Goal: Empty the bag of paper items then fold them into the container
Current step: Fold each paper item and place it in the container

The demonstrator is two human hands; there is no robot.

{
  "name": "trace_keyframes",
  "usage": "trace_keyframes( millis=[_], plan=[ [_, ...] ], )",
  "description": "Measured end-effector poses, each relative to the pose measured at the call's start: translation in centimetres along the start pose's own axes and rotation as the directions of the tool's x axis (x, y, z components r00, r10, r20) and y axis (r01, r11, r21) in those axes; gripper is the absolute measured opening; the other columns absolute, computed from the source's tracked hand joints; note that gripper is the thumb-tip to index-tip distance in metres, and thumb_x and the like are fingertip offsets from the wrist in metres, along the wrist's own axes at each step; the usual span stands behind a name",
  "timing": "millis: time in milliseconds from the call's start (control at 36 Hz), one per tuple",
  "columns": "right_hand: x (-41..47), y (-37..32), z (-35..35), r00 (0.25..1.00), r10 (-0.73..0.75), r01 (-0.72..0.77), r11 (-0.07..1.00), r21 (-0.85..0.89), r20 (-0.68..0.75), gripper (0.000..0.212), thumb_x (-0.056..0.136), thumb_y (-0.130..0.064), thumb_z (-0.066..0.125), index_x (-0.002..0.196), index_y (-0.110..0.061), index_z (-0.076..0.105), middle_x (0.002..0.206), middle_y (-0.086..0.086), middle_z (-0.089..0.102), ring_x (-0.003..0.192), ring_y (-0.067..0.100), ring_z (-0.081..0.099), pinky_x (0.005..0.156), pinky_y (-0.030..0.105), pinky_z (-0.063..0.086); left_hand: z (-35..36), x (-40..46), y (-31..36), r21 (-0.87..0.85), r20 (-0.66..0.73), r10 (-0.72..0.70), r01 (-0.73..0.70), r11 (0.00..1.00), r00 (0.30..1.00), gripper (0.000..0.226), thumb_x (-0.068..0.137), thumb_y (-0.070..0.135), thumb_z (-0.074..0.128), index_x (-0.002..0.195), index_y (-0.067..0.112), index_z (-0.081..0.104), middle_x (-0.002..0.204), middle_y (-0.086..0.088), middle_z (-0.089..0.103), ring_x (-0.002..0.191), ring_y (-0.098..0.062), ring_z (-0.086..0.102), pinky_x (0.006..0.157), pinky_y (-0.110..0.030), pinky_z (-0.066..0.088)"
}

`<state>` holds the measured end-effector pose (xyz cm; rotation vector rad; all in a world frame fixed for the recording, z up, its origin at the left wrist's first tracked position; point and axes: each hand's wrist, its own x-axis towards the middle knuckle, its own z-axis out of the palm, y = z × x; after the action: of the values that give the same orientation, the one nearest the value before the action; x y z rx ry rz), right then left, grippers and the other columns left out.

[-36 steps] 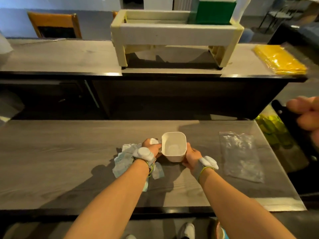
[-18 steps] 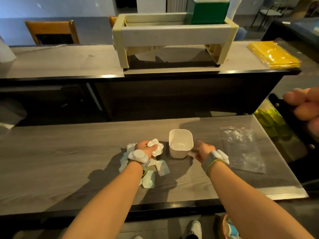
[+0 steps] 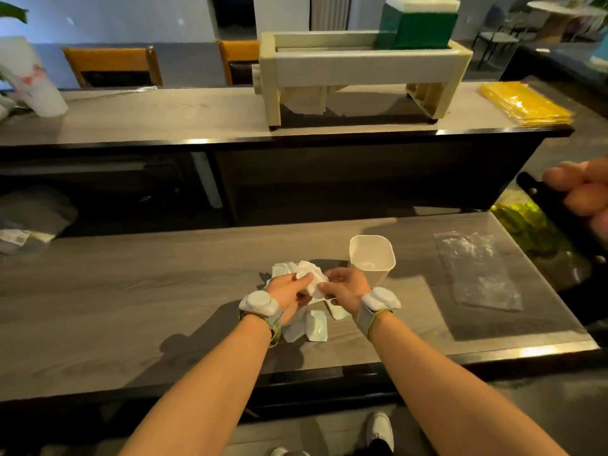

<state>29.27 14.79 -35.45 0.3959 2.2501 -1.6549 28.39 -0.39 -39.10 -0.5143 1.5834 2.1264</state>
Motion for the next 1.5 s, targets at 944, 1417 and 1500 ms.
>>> trace_keyframes(
  millis=[944, 1417, 1500],
  plan=[
    [2.1, 2.9, 0.5, 0.999, 0.044, -0.044, 0.998, -0.051, 0.001, 0.031, 0.087, -0.021, 0.068, 0.113, -0.004, 0.065, 0.082, 0.007, 0.068, 0.064, 0.019, 0.061, 0.059, 0.030, 0.054, 0.5, 0.1, -2.1, 0.186, -0.175, 0.026, 0.007, 0.983, 0.984, 0.017, 0.090, 0.026, 0.064, 0.102, 0.015, 0.069, 0.111, -0.014, 0.070, 0.102, -0.029, 0.067, 0.088, -0.043, 0.057],
    [3.9, 6.3, -0.6, 0.989, 0.151, -0.110, 0.674, -0.730, -0.010, 0.038, 0.092, -0.035, 0.055, 0.118, -0.009, 0.064, 0.125, 0.009, 0.063, 0.118, 0.025, 0.059, 0.093, 0.027, 0.047, -0.3, -0.2, -1.8, 0.112, -0.257, -0.077, 0.109, 0.988, 0.963, 0.040, 0.091, 0.011, 0.059, 0.130, 0.006, 0.051, 0.127, -0.013, 0.053, 0.110, -0.030, 0.056, 0.080, -0.036, 0.056],
    [3.8, 6.2, -0.6, 0.991, 0.129, -0.117, 0.657, -0.745, -0.042, 0.039, 0.088, -0.028, 0.061, 0.122, -0.008, 0.058, 0.128, 0.012, 0.058, 0.122, 0.028, 0.052, 0.097, 0.030, 0.045, -0.8, 0.1, -2.1, 0.016, -0.272, -0.116, 0.125, 0.992, 0.955, 0.044, 0.092, 0.008, 0.056, 0.134, 0.004, 0.046, 0.116, -0.014, 0.054, 0.092, -0.027, 0.061, 0.074, -0.038, 0.057]
  ],
)
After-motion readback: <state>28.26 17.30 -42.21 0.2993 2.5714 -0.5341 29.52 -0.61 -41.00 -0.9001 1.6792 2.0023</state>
